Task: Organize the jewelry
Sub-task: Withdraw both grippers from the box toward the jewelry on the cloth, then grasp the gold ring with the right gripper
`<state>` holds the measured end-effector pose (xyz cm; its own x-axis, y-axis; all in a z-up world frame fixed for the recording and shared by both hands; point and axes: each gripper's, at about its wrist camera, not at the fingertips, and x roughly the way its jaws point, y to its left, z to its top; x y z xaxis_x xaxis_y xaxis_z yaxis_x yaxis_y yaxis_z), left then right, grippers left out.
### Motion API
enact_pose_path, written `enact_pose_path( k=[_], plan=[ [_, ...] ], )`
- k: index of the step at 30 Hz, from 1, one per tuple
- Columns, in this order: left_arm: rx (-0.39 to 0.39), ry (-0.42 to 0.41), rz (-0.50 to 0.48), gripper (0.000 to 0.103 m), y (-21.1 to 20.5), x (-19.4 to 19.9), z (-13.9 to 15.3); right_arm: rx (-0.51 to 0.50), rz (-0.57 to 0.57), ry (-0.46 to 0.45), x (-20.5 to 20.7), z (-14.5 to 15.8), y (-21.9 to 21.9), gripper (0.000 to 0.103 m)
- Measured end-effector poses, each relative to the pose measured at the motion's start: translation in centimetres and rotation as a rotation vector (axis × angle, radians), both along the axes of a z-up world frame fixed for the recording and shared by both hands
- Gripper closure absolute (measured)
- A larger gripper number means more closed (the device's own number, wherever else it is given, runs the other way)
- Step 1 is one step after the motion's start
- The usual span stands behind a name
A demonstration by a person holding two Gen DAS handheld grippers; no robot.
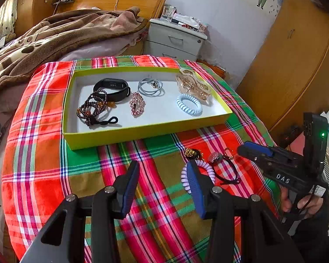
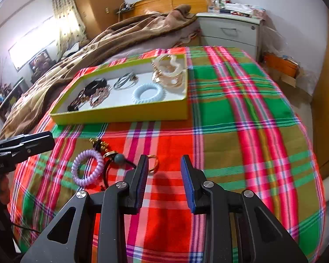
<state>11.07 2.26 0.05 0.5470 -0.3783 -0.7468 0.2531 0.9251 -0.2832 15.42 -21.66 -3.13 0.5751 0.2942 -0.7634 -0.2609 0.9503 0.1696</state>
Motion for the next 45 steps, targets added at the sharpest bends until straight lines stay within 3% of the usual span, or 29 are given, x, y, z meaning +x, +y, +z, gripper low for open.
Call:
enact_pose_path(
  k=[18,23,34,45],
  plan=[
    [0.016,0.015,-0.010,0.057,-0.8,-0.2,-0.5,-0.072,0.044,0.000,0.2,-0.8,2.3,0.069],
    [0.022,0.018,-0.014,0.057,-1.1,-0.3,-0.5,-0.054,0.025,0.004,0.2,-0.8,1.8,0.081],
    [0.048,0.041,-0.031,0.057,-2.1,-0.2,-1.1,-0.011,-0.009,-0.019,-0.1,-0.2,0.5,0.082],
    [0.138,0.071,-0.078,0.057,-4.6,0.3,-2.6,0.045,-0.044,-0.068,-1.1,1.3,-0.9,0.082]
  ],
)
